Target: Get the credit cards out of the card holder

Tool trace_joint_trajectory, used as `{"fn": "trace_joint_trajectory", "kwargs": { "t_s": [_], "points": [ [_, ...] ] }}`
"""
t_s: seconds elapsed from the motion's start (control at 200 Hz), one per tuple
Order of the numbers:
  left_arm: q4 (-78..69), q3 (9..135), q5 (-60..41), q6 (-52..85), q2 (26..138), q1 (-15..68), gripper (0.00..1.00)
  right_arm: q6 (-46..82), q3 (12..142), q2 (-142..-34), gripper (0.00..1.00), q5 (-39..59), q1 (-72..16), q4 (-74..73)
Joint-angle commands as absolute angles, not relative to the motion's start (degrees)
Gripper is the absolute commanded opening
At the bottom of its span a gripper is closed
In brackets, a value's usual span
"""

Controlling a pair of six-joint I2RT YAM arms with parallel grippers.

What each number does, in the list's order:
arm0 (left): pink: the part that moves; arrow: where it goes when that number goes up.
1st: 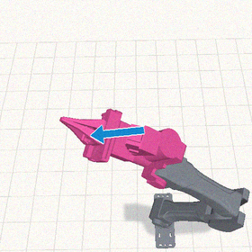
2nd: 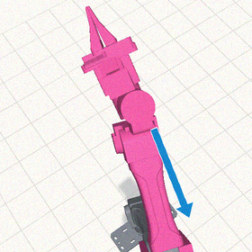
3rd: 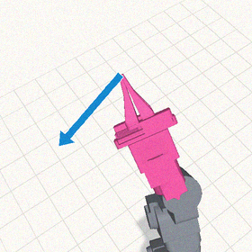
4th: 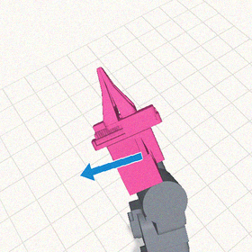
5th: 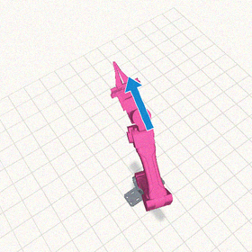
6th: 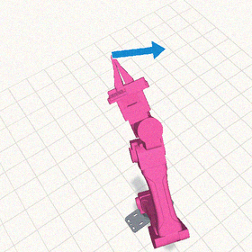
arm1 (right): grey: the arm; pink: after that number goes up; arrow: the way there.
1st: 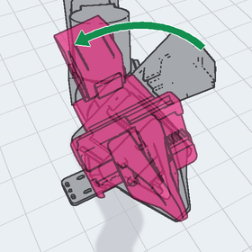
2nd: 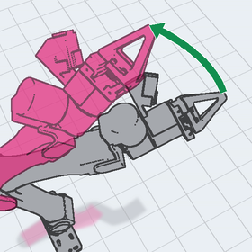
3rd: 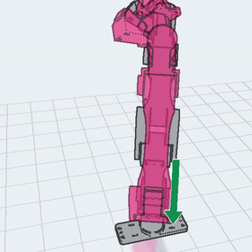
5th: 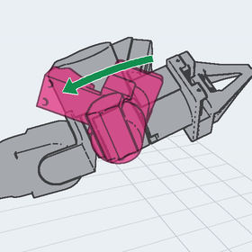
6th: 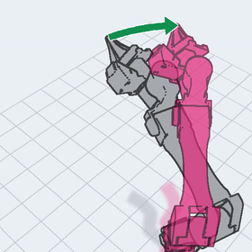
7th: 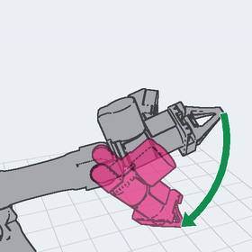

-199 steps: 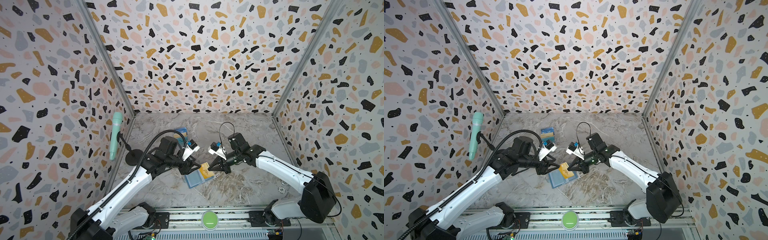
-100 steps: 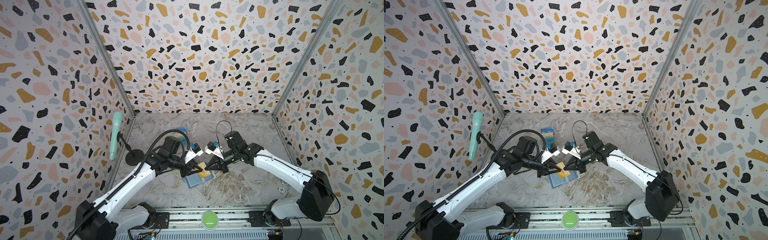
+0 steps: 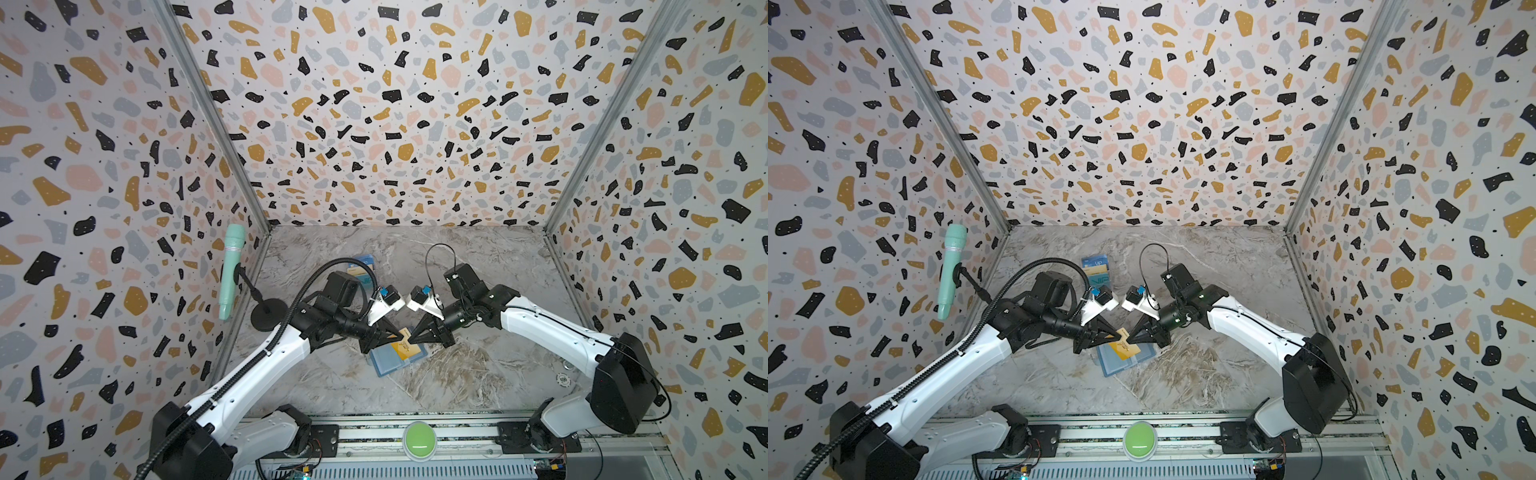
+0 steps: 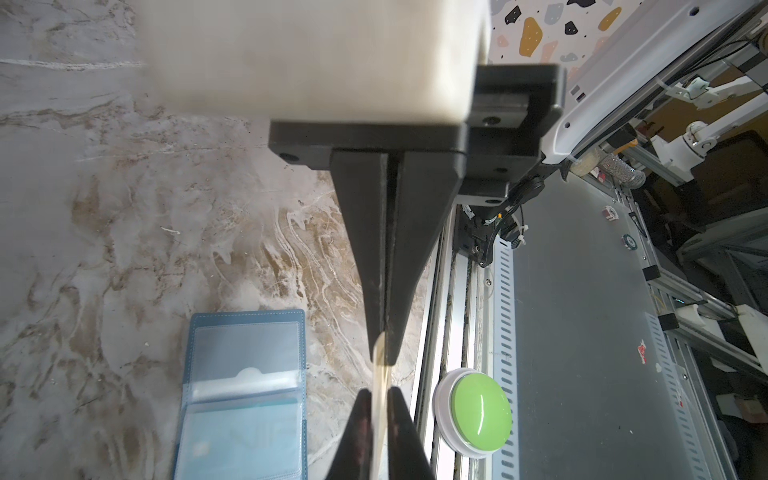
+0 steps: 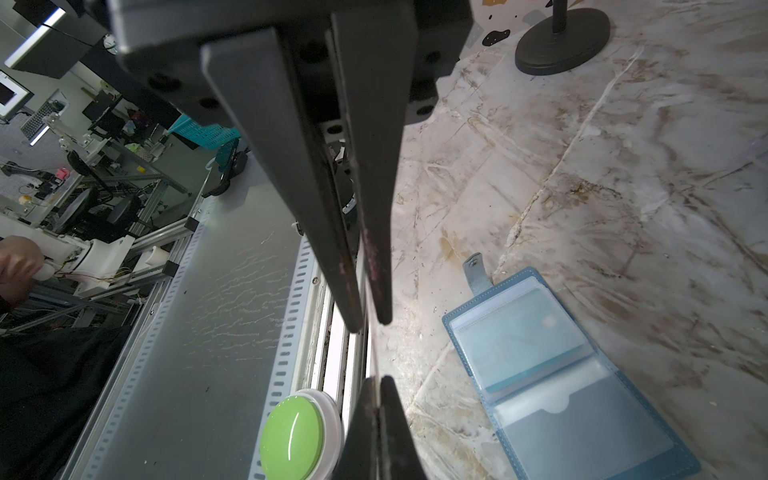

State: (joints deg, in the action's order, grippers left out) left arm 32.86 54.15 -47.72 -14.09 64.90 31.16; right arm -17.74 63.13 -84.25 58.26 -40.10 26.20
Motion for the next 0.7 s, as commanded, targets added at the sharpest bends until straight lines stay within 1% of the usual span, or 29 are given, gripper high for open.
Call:
{"fn": "trace_joint_trajectory", "kwargs": {
  "t_s": [0.0, 0.095, 0.125, 0.15, 0.245, 0.325, 0.365, 0.39, 0.43, 0.536, 0.641, 0.696],
  "points": [
    [30.6, 53.6, -50.4, -13.2, 64.5, 31.0, 0.06, -17.9, 65.0, -83.6, 0.0, 57.3, -39.3, 26.9],
    [29.4, 53.2, -50.8, -12.4, 64.4, 30.9, 0.02, -16.9, 64.9, -83.5, 0.01, 57.1, -38.7, 26.2],
    [28.9, 53.1, -50.9, -11.9, 64.3, 30.9, 0.01, -15.9, 64.7, -83.5, 0.08, 56.7, -38.4, 25.6],
    [28.4, 52.9, -50.8, -11.5, 64.3, 30.9, 0.0, -14.9, 64.5, -83.4, 0.16, 56.4, -38.0, 25.1],
    [24.6, 52.0, -50.5, -8.3, 63.5, 30.8, 0.0, -11.4, 63.3, -82.9, 0.47, 57.2, -35.1, 23.1],
    [18.4, 50.4, -47.2, -2.5, 62.1, 30.5, 0.0, -7.3, 60.0, -80.7, 0.6, 59.3, -31.5, 18.3],
    [13.9, 49.0, -45.6, 1.3, 61.1, 30.3, 0.0, -4.7, 57.4, -78.9, 0.68, 60.1, -29.7, 14.2],
    [11.1, 48.0, -44.6, 3.6, 60.3, 30.2, 0.0, -2.6, 55.7, -77.5, 0.71, 60.8, -28.6, 11.4],
    [6.1, 46.6, -43.2, 7.4, 59.1, 30.1, 0.0, 0.9, 52.8, -75.4, 0.74, 62.0, -27.0, 6.1],
    [-8.6, 42.0, -38.6, 18.4, 55.9, 30.1, 0.0, 9.6, 46.2, -71.0, 0.76, 64.0, -24.9, -6.2],
    [-21.5, 38.5, -33.7, 28.1, 53.9, 30.1, 0.0, 19.5, 39.9, -68.4, 0.76, 63.7, -25.3, -21.2],
    [-24.3, 38.3, -31.9, 31.0, 53.5, 30.1, 0.0, 27.3, 35.6, -67.1, 0.74, 62.0, -25.8, -33.8]
  ]
}}
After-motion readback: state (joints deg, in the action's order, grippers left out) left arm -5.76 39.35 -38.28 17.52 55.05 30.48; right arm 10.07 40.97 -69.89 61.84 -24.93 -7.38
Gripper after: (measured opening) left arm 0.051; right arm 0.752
